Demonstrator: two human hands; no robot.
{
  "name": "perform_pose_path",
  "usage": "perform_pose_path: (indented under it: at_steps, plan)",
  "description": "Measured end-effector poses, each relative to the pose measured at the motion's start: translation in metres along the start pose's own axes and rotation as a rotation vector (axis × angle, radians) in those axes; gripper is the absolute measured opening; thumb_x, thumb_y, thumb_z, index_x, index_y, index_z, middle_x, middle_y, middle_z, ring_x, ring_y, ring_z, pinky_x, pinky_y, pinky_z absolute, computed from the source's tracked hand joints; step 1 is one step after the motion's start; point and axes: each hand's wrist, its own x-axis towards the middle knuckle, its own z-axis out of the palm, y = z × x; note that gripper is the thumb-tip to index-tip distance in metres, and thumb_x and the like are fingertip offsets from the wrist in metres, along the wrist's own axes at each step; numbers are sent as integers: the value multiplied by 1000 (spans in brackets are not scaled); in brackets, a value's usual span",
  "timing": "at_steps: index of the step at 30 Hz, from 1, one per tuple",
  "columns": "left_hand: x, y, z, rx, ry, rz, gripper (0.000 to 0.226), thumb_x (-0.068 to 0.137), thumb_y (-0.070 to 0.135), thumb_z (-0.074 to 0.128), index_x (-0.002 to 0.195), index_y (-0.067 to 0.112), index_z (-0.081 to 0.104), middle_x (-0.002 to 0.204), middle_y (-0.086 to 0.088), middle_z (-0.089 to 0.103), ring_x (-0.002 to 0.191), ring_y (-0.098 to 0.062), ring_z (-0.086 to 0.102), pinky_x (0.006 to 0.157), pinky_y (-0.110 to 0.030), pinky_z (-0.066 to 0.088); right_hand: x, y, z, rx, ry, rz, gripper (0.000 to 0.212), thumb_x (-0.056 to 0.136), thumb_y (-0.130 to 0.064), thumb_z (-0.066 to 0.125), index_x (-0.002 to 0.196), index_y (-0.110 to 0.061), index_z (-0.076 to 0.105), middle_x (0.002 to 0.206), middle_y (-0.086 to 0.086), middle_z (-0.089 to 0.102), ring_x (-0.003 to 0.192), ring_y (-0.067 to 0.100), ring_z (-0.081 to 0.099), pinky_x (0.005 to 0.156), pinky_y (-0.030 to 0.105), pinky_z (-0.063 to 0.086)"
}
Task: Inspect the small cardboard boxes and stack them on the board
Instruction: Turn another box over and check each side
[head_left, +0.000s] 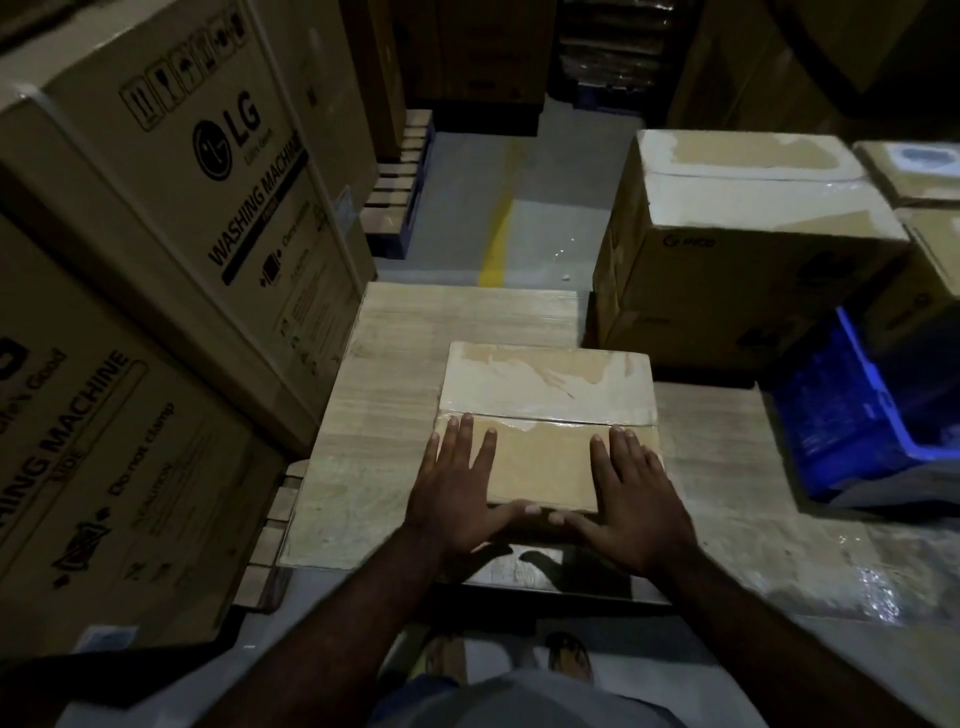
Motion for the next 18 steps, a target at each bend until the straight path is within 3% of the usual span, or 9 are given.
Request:
perform_pose_path:
  at_steps: [2,9,15,18]
  plan:
    - [9,-2,-7,-40,-4,-29,116,79,95,27,164,21,1,170,-10,-14,157,-25,-16,127,-45,-8,8,4,-9,45,35,19,127,75,-99,-5,167,-11,-1,172,14,-15,160,28,-14,130,44,-2]
    - [59,-27,-39,-37,-83,-70,110,86,87,33,164,19,-5,170,-4,-18,158,-22,-13,127,-47,-4,74,30,-50,44,58,77,120,85,-91,23,165,-5,0,173,16,-10,160,30,-10,128,46,1]
    - [76,-32,-46,-79,-109,-129,109,85,89,34,164,24,-3,171,3,-16,159,-22,-4,126,-49,0,99,44,-49,66,-49,92,135,73,-102,9,164,-3,-4,173,19,-10,160,32,-9,128,47,5]
    - [77,-25,-44,-89,-117,-171,120,76,95,36,164,23,-2,171,3,-15,159,-24,-1,126,-52,3,99,46,-46,116,-59,99,135,74,-102,15,165,-4,-4,172,18,-12,160,31,-11,128,45,5]
